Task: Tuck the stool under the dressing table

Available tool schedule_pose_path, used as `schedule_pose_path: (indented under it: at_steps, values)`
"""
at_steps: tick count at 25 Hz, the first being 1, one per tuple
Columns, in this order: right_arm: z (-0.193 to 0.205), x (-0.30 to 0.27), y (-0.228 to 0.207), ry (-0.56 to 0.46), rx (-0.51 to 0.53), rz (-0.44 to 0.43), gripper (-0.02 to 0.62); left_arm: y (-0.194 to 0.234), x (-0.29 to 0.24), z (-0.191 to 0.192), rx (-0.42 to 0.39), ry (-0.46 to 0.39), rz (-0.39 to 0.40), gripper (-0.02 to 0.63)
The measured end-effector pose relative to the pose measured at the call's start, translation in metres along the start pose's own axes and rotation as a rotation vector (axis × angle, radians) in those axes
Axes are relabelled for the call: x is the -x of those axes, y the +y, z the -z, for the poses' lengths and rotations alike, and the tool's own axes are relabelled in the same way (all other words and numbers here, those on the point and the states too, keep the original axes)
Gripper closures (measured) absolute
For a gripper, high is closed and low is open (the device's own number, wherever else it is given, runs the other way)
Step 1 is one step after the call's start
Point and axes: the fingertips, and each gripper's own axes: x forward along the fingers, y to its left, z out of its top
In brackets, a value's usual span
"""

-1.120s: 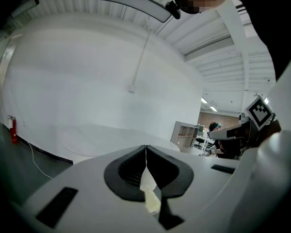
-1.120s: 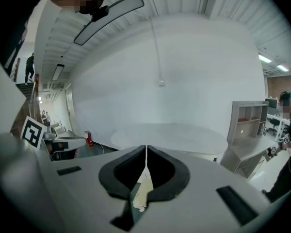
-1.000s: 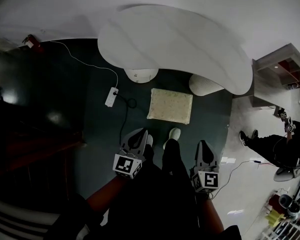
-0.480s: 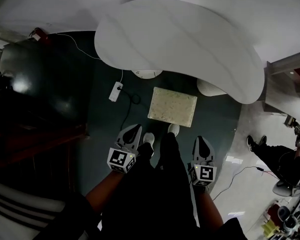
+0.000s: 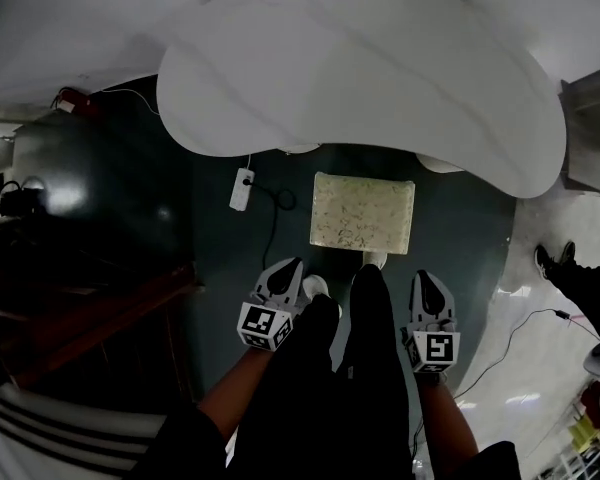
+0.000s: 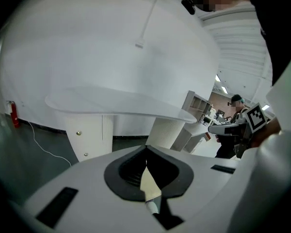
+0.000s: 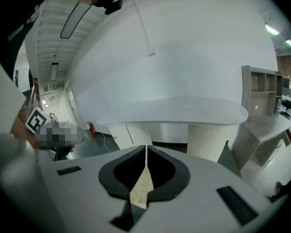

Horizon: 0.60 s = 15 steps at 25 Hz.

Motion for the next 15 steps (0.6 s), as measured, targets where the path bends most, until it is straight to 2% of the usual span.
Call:
schedule_pose_path:
  at_steps: [5,10,15]
  values:
    - [0.056,-0.036,-0.011,0.024,-0.151,0.061,0.556,0.028,-0.04,0.053,-0.013,0.041,-0.007,0.589]
    - [0.132,-0.062,-0.019,0.09,-0.123,0.079,0.555,0.05,-0.061,0.115,-0.041,0.069,-0.02,0.588]
    - [0.205,-0.089,-0.035,0.169,-0.076,0.029,0.555,0.065,-0.085,0.174,-0.045,0.106,0.007,0.588]
